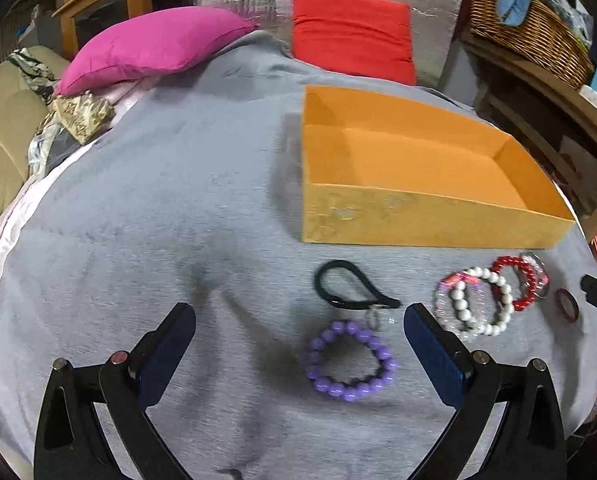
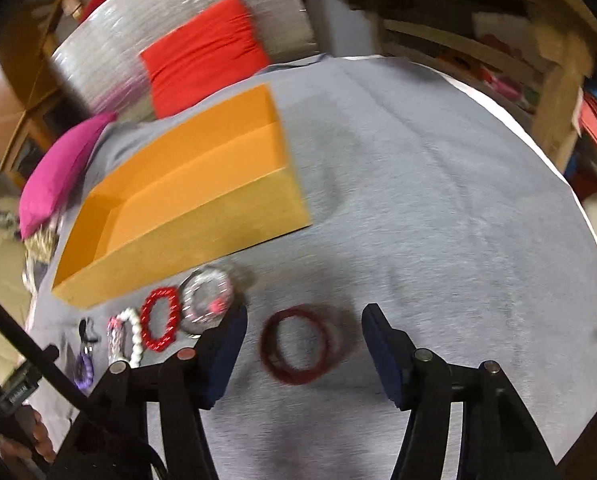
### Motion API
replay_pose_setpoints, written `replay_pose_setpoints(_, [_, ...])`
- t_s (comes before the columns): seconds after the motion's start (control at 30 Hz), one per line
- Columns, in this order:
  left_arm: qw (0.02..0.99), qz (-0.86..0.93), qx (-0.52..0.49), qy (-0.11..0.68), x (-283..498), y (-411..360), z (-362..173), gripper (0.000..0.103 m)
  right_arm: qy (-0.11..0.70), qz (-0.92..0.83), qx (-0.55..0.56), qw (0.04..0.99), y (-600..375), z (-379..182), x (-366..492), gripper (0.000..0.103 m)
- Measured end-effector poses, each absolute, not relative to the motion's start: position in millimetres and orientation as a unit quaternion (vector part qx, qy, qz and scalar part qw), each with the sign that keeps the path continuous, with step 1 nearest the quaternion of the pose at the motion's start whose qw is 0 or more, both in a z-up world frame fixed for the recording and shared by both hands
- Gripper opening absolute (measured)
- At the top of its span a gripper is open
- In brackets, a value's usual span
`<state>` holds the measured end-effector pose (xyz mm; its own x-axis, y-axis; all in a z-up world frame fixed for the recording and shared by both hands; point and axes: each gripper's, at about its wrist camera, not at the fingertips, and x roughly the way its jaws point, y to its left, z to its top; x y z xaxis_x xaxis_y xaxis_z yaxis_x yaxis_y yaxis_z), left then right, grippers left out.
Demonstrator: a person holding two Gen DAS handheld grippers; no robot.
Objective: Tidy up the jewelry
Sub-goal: 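Close left tool on the black hair tie while right tool grasps the dark red bangle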
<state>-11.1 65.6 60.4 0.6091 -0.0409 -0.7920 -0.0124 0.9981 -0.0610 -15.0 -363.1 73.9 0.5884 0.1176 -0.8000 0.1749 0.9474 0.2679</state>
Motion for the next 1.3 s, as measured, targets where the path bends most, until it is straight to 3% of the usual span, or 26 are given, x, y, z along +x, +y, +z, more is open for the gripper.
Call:
replay_pose_setpoints(0.2, [0.892, 0.004, -0.021, 0.452, -10.1, 74.6, 52.8, 0.103, 0.467, -0.018, 0.165, 0.868, -378.5, 65.4, -18.6, 0.064])
replay_pose_setpoints(0.37, [0.888, 0.007, -0.02, 0.459, -7.6, 74.4, 48.5, 0.103, 0.489, 0.0, 0.127, 0.863, -355.1, 54.9, -12.8, 0.071])
replay_pose_setpoints(0.53, [0.884, -0.001, -0.022, 0.467, -1.5, 71.8, 46.0, 0.103, 0.5, -0.015, 0.073, 0.863, -332.7, 46.1, -13.9, 0.07])
replay_pose_setpoints(0.6, [0.882, -0.007, -0.026, 0.471, 1.0, 70.8, 44.4, 0.103, 0.496, -0.024, 0.056, 0.866, -326.5, 45.2, -14.7, 0.06])
replay_pose_setpoints(0.67, [0.881, -0.011, -0.024, 0.473, 3.3, 68.4, 43.3, 0.103, 0.49, -0.033, 0.037, 0.87, -319.7, 47.5, -15.9, 0.038])
replay_pose_setpoints(0.77, [0.883, -0.018, -0.021, 0.468, 8.5, 64.7, 44.9, 0.103, 0.481, -0.036, 0.043, 0.875, -317.0, 50.5, -18.8, 0.02])
replay_pose_setpoints(0.9, [0.886, -0.04, -0.038, 0.461, 18.9, 60.7, 46.8, 0.101, 0.475, -0.041, 0.061, 0.877, -321.3, 53.1, -21.6, 0.014])
replay_pose_setpoints(1.0, [0.88, -0.06, -0.056, 0.468, 28.2, 55.7, 42.5, 0.09, 0.469, -0.044, 0.072, 0.879, -332.4, 59.0, -28.7, 0.013])
replay_pose_setpoints(1.17, [0.863, -0.087, -0.079, 0.491, 43.4, 50.9, 28.8, 0.046, 0.449, -0.045, 0.094, 0.887, -339.8, 65.1, -25.6, 0.013])
replay_pose_setpoints(1.2, [0.864, -0.087, -0.081, 0.489, 44.9, 51.5, 27.7, 0.042, 0.445, -0.044, 0.096, 0.889, -338.9, 66.8, -26.3, 0.013])
replay_pose_setpoints(1.27, [0.869, -0.089, -0.083, 0.48, 46.4, 53.7, 29.9, 0.022, 0.438, -0.042, 0.097, 0.893, -335.5, 69.1, -27.7, 0.013])
replay_pose_setpoints(1.3, [0.869, -0.093, -0.086, 0.479, 46.5, 54.8, 31.0, 0.018, 0.431, -0.04, 0.099, 0.896, -333.9, 72.0, -28.9, 0.013])
